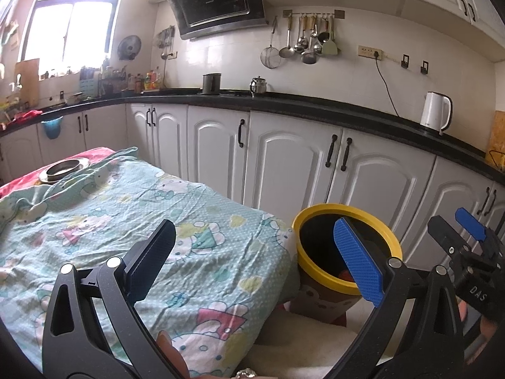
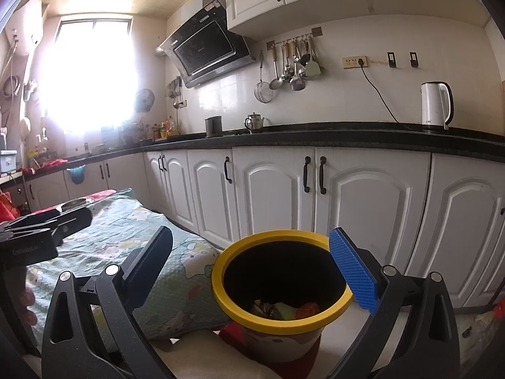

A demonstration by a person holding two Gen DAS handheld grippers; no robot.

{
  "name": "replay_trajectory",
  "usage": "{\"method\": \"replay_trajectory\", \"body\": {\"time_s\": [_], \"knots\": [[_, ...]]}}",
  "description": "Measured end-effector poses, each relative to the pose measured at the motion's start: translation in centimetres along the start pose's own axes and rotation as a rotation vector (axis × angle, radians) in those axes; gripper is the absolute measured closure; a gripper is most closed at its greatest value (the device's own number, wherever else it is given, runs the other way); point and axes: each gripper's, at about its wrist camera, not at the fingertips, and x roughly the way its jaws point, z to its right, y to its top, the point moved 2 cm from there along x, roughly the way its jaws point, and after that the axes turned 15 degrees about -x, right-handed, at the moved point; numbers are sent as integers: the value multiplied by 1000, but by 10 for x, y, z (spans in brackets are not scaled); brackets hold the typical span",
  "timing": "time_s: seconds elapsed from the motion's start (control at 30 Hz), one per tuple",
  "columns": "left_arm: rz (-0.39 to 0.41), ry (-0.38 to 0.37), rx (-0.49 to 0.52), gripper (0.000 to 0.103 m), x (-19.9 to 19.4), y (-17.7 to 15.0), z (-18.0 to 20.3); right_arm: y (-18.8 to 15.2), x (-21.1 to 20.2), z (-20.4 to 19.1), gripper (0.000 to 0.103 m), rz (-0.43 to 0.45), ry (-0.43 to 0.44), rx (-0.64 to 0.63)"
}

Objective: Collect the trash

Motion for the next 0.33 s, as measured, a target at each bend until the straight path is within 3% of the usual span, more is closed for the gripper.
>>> {"method": "replay_trajectory", "body": {"time_s": [0.1, 0.2, 0.27, 0.33], "knots": [[-44, 20, -51, 11, -6, 11, -24, 11, 6, -9, 6, -9, 29, -16], [-88, 127, -133, 11, -22, 25, -85, 30, 16, -29, 6, 4, 119, -26], [-80, 260, -188, 11, -39, 35, -138, 52, 28, -70, 6, 15, 241, -59], [-46, 475, -286, 11, -71, 44, -220, 77, 38, -129, 6, 30, 405, -76]]}}
